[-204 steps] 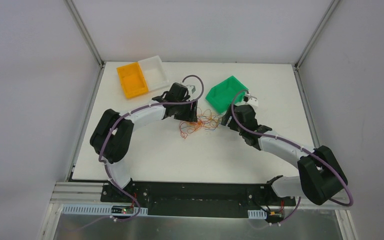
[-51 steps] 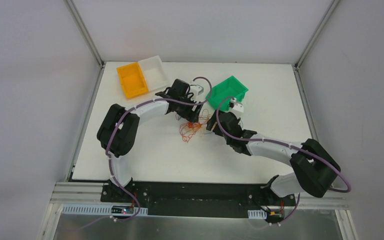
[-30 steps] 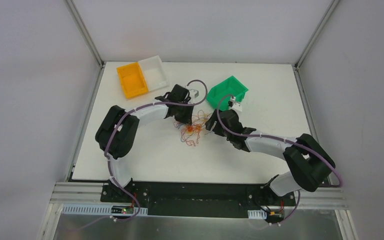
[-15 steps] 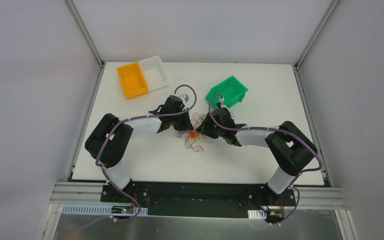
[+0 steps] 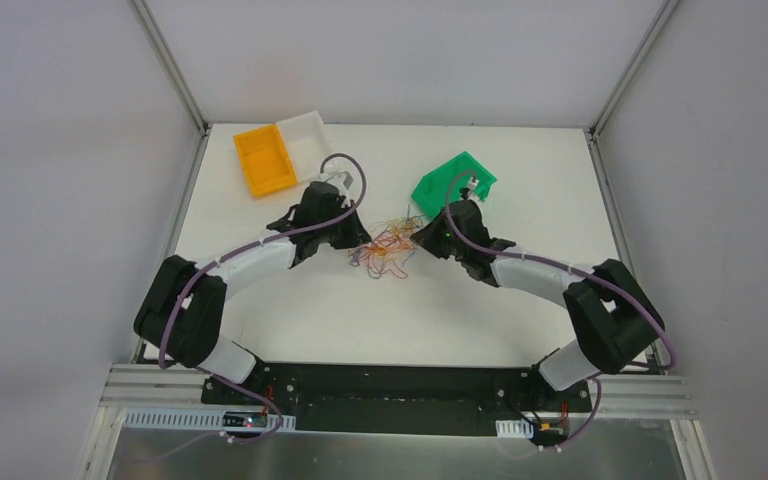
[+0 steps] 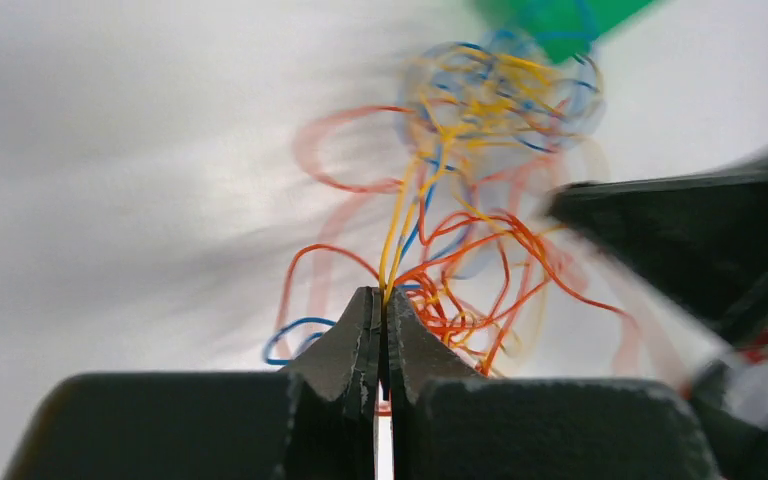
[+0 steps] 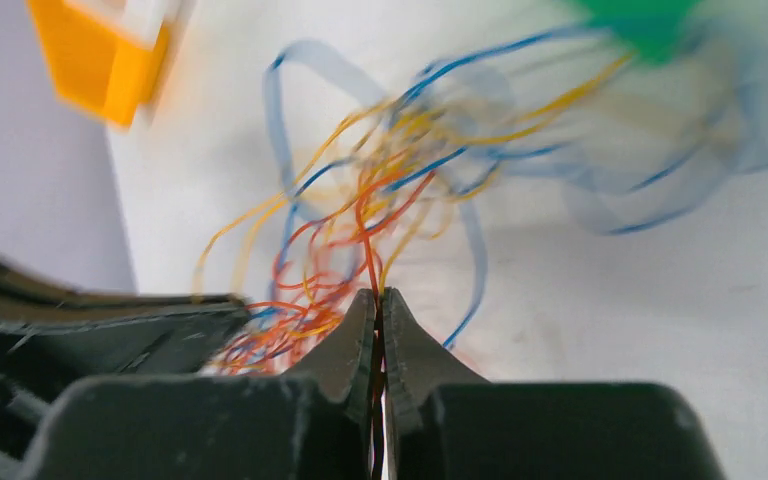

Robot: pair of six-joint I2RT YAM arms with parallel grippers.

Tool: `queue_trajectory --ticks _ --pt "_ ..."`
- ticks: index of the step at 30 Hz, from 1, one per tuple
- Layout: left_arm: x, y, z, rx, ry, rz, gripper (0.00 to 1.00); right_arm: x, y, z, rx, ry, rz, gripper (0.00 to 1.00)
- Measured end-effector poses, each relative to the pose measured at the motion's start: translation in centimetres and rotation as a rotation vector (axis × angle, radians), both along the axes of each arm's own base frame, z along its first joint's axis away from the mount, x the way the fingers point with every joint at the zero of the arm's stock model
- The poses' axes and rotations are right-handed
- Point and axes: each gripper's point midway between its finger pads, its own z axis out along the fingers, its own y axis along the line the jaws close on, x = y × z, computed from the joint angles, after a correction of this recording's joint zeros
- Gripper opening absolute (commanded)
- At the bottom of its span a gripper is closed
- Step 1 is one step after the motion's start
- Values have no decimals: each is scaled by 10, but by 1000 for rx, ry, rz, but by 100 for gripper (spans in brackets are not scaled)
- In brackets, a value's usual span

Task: Untangle the cables
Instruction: Untie the cable.

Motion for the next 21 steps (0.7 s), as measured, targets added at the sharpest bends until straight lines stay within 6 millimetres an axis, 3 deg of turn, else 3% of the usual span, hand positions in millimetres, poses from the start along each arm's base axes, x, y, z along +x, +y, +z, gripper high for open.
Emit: queue_trajectory --ticks 2,5,7,11,21 --pt "7 18 12 0 -35 51 0 10 -24 8 -27 -27 -82 0" --pt "17 73 13 68 -46 221 0 24 -91 -4 -128 -1 -283 0" --pt "16 95 10 96 -37 297 0 24 -121 -12 -166 29 -373 0" --pt "-1 108 2 121 -11 332 0 15 -137 -9 -190 36 -426 0" --pt "-9 175 -9 225 39 602 0 -7 -220 14 -294 -51 -729 4"
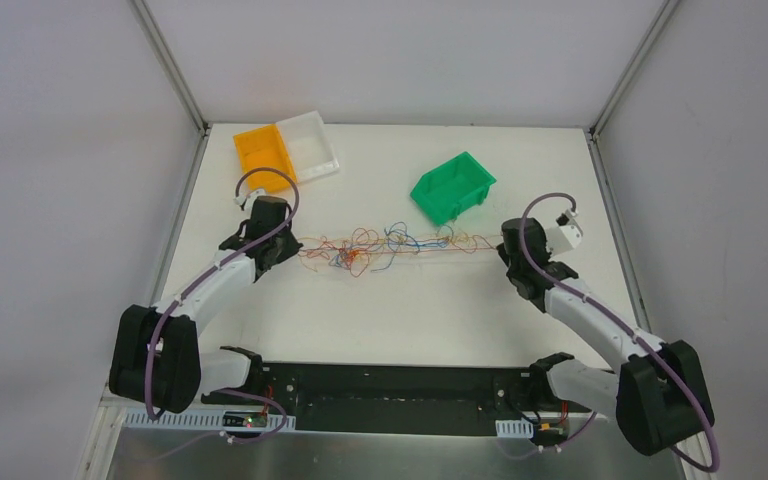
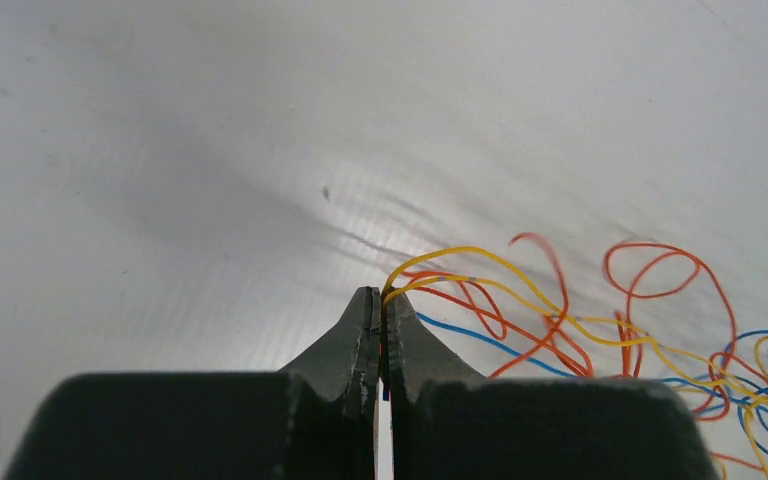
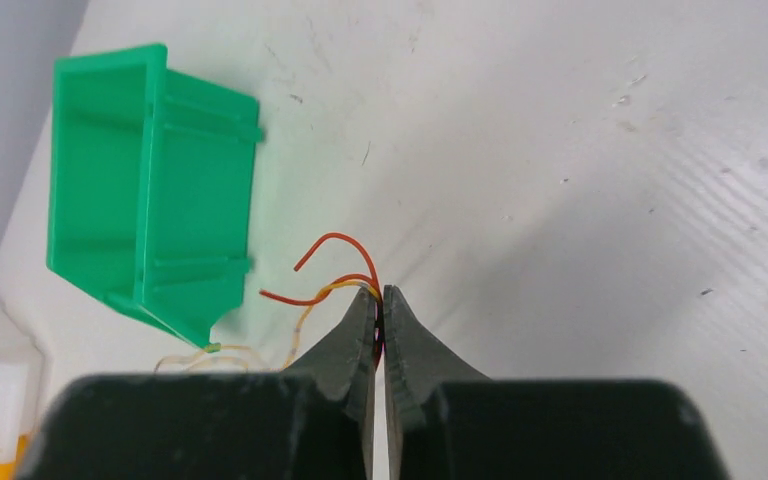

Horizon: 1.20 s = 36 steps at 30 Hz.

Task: Untangle the cables
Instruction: Untie the cable.

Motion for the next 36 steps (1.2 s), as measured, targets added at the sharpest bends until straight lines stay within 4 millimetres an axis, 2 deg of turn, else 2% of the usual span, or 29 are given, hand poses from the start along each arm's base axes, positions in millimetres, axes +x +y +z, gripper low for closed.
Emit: queue_trajectory --ticks 4,8,9,11,12,14,15,18,21,25,28,31,33,36 --pt "-9 17 -4 24 15 77 0 -9 -16 6 -4 -46 -56 3" --pt "-12 19 -5 35 20 69 0 -10 -18 3 -11 -40 -63 2" --pt "-12 19 -6 43 24 57 2 -10 -18 2 -12 -39 -63 3" --pt "-13 17 -7 53 33 25 9 -9 -16 1 -14 -35 -51 12" --pt "-14 15 -8 53 39 1 18 -8 -14 0 -12 -36 -35 21" --pt "-14 11 -10 53 41 -50 54 -4 -6 -1 4 -52 18 53" --pt "-14 8 -11 50 33 -81 65 -2 0 -2 16 -67 59 63" --pt "-20 -6 -18 -1 -5 -182 77 -3 20 -10 52 -105 191 70" --pt "-29 -24 -19 -65 -52 -287 80 -8 40 -15 52 -97 318 72" --pt "-23 -36 -1 -85 -138 -362 78 -5 80 -9 16 -97 497 73" --pt "-21 -41 5 -43 -155 -393 76 -3 116 -3 -32 -90 623 73" --pt "-20 -57 13 34 -148 -456 75 -2 145 2 -69 -82 710 71" --pt "-18 -73 21 98 -158 -504 75 0 152 2 -85 -70 727 68" --pt "-17 -95 32 140 -171 -583 74 0 148 -7 -110 -27 716 66"
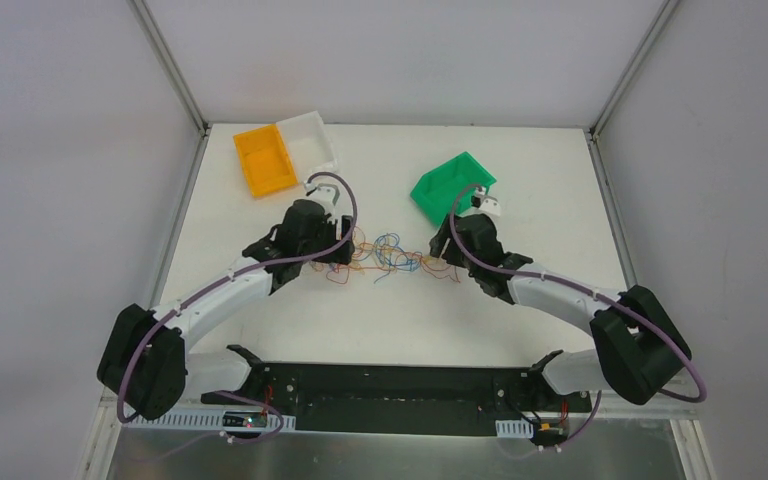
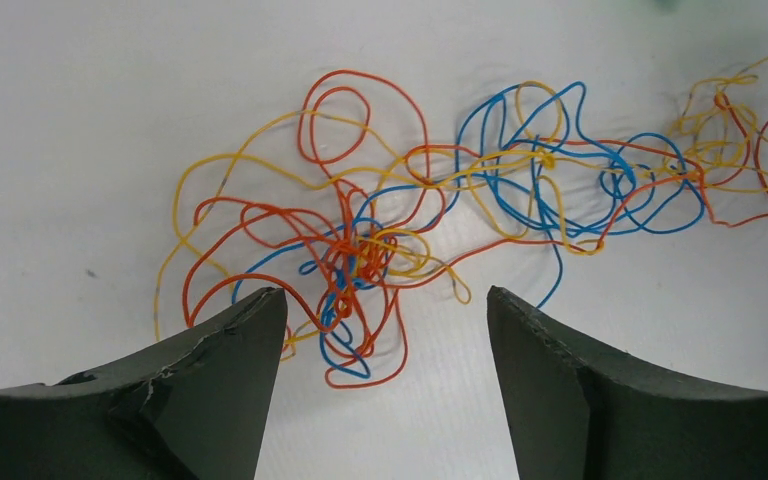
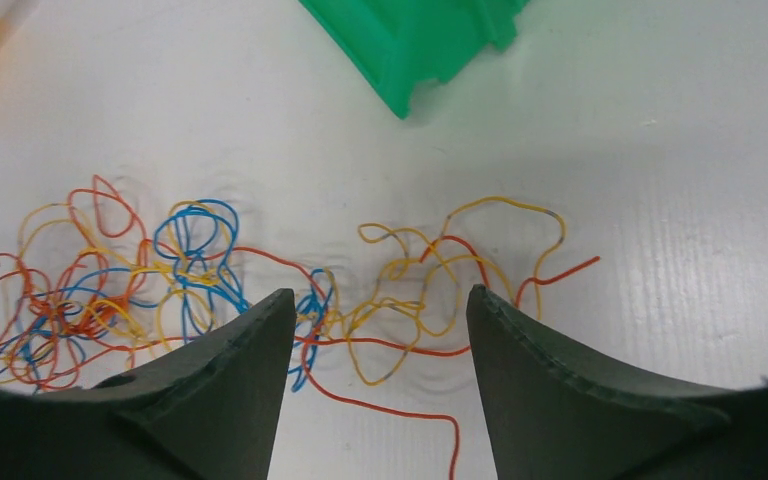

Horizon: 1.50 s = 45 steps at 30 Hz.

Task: Untangle the cables
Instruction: Untie the cable.

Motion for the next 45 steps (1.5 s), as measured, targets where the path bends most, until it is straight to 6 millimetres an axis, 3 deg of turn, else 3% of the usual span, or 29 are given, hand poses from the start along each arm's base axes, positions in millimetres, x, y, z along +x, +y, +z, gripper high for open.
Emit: queue_trajectory --ticks 8,19,22,26,28,31,32,33,39,45 --pt "17 -40 1 30 39 -136 74 -4 -19 -19 -96 64 -58 67" --pt "18 -73 -21 -50 60 -259 73 5 0 -36 -111 147 -20 65" --pt "16 -81 -28 -66 80 -291 70 5 5 -43 -109 175 -10 57" --pt "15 -92 -43 -63 151 -334 68 3 12 -52 -92 214 8 26" --pt "17 -99 -50 -64 183 -352 60 3 13 -52 -85 218 4 14" --pt "17 -107 -61 -50 243 -377 20 4 13 -48 -74 204 -3 3" --pt "18 -108 -62 -50 249 -374 6 3 11 -46 -71 194 -8 1" --pt "18 -107 -65 -36 267 -370 0 2 8 -42 -68 180 -18 0" --pt "28 -81 -80 107 313 -241 0 4 -26 -2 -75 31 -140 0" --pt "42 -38 -84 188 317 -49 0 -1 -87 45 -48 -166 -352 0"
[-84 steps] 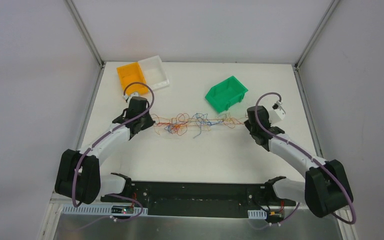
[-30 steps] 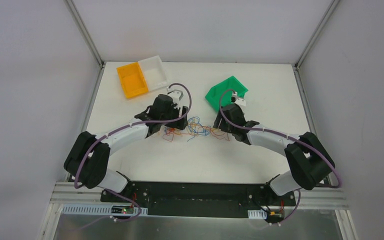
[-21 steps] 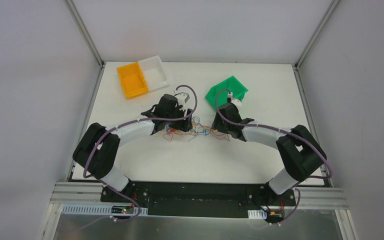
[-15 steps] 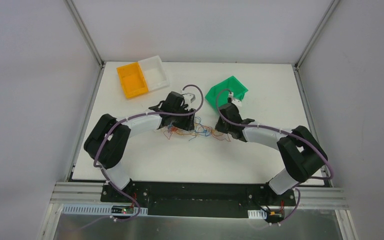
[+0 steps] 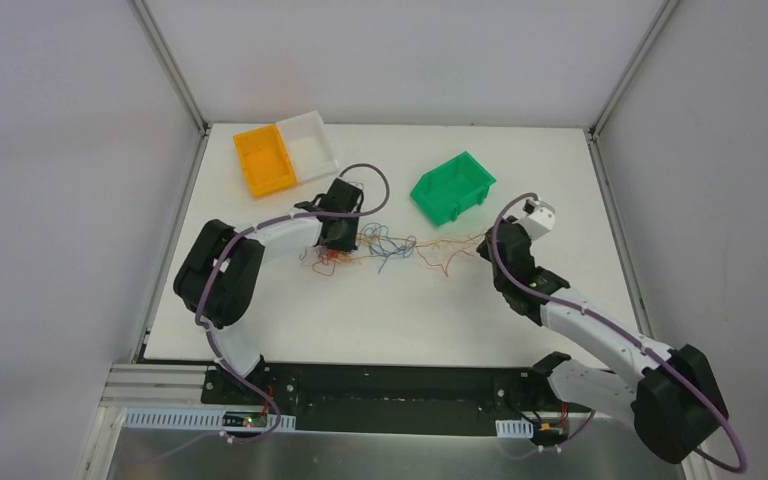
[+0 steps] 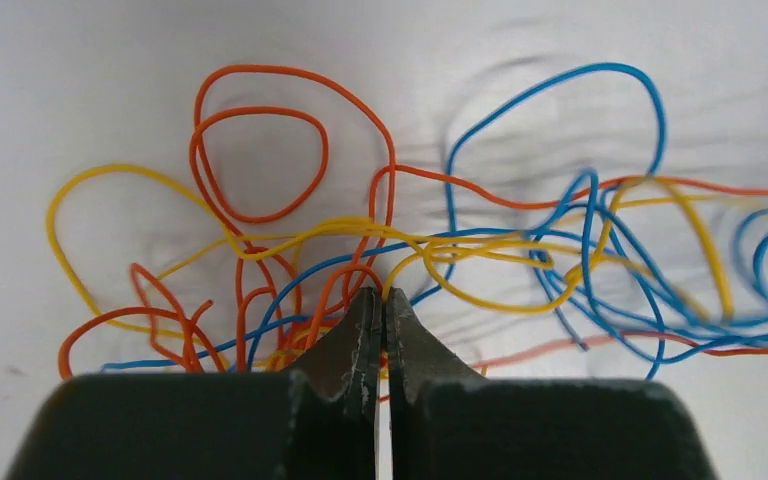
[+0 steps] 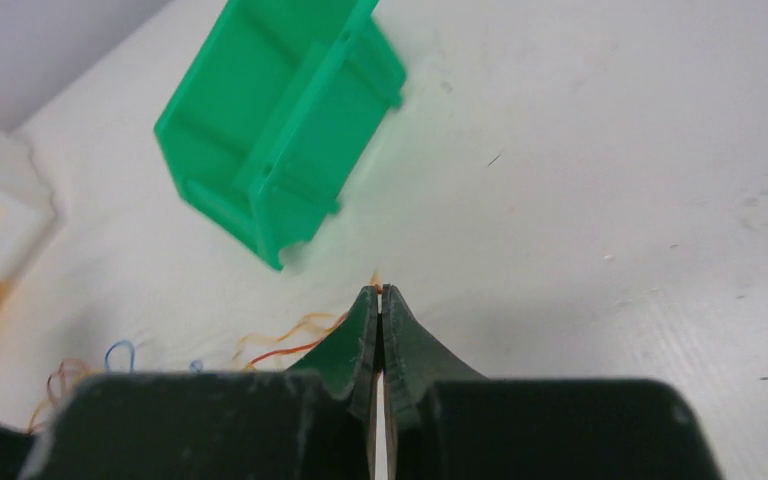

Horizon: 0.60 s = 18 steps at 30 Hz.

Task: Untangle the cables
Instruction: Untie the cable.

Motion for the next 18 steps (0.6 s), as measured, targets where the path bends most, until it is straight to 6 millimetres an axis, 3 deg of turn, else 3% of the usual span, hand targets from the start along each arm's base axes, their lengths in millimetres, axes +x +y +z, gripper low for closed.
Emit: queue_trajectory --ticks 7,12,18 --pt "10 78 1 18 6 282 0 -19 -66 30 12 -170 -235 0" --pt "4 88 13 32 -31 330 0 -38 -112 68 54 -305 -393 0" --pt "5 89 22 24 -56 340 0 -46 -134 101 16 -315 -460 0"
